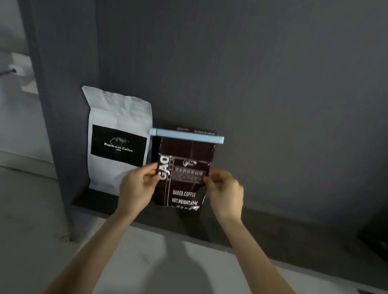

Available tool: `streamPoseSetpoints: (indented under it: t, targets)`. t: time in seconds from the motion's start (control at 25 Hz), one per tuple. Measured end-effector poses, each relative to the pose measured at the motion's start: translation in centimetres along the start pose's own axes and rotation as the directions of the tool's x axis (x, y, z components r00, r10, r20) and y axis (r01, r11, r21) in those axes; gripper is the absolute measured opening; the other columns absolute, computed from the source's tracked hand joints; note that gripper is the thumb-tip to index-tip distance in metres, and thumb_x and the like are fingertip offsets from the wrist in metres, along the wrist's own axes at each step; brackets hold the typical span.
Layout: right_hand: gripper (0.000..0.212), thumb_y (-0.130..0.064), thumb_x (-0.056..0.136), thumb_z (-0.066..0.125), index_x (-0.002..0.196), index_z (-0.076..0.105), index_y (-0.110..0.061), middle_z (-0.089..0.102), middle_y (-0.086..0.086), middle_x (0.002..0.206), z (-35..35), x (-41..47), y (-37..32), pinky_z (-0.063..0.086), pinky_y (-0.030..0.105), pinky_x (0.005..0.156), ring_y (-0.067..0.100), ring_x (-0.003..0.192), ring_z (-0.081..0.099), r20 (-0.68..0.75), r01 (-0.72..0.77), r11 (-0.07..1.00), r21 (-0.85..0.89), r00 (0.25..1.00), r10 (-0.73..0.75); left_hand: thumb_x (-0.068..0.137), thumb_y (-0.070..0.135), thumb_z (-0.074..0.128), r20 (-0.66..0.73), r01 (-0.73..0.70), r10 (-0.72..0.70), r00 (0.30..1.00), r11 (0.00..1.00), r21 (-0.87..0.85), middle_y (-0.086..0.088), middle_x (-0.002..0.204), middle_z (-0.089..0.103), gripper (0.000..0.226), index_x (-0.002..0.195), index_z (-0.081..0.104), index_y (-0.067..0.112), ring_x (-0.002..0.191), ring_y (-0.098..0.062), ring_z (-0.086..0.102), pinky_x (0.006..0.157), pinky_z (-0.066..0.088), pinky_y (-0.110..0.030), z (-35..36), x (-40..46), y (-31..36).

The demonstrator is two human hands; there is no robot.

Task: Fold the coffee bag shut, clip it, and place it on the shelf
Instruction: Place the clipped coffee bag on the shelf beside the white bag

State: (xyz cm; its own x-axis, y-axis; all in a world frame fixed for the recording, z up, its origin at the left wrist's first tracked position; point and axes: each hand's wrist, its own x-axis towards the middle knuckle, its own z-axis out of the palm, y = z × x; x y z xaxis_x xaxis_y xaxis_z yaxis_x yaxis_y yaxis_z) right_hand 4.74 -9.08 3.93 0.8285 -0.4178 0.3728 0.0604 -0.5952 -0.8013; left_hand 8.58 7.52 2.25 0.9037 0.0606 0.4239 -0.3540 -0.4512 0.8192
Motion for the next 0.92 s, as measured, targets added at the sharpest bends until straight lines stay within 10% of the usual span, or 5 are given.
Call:
streamPoseSetpoints:
  t: [0.12, 0.52, 0.92]
  targets:
    - [0.013, -0.016, 0.085, 0.056, 0.094, 0.063, -0.010, 0.067, 0.011, 0.096, 1.9, -0.4, 1.9, 0.049, 0.034, 0.073, 0.028, 0.086, 0.064, -0.033, -0.053, 0.998, -0.019, 0.998, 0.052, 0.083, 0.013, 0.056, 0.001, 0.072, -0.072, 0.997, 0.997, 0.015, -0.020, 0.107, 0.068, 0.028, 0.109, 0.060, 0.003, 0.095, -0.030, 0.064, 0.080, 0.045, -0.030, 1.8, -0.4, -1.6]
    - [0.015, -0.015, 0.087, 0.052, 0.098, 0.060, -0.009, 0.063, 0.012, 0.097, 2.0, -0.5, 1.8, 0.039, 0.028, 0.066, 0.028, 0.084, 0.061, -0.019, -0.030, 0.997, -0.065, 0.999, 0.028, 0.085, 0.015, 0.055, 0.025, 0.124, -0.123, 0.992, 0.991, -0.048, -0.020, 0.113, 0.066, 0.030, 0.112, 0.058, 0.004, 0.100, -0.025, 0.062, 0.084, 0.043, -0.028, 2.0, -0.7, -1.4]
    - [0.048, -0.003, 0.086, 0.043, 0.132, 0.035, -0.014, 0.056, 0.012, 0.127, -1.1, -0.6, 0.0, 0.043, 0.035, 0.095, 0.023, 0.108, 0.055, 0.288, -0.015, 0.997, -0.072, 0.957, 0.035, 0.088, 0.012, 0.047, 0.320, 0.129, -0.108, 0.941, 0.991, -0.046, -0.013, 0.134, 0.049, 0.045, 0.132, 0.035, 0.012, 0.123, -0.026, 0.046, 0.097, 0.037, -0.032, 1.0, -0.2, 0.6]
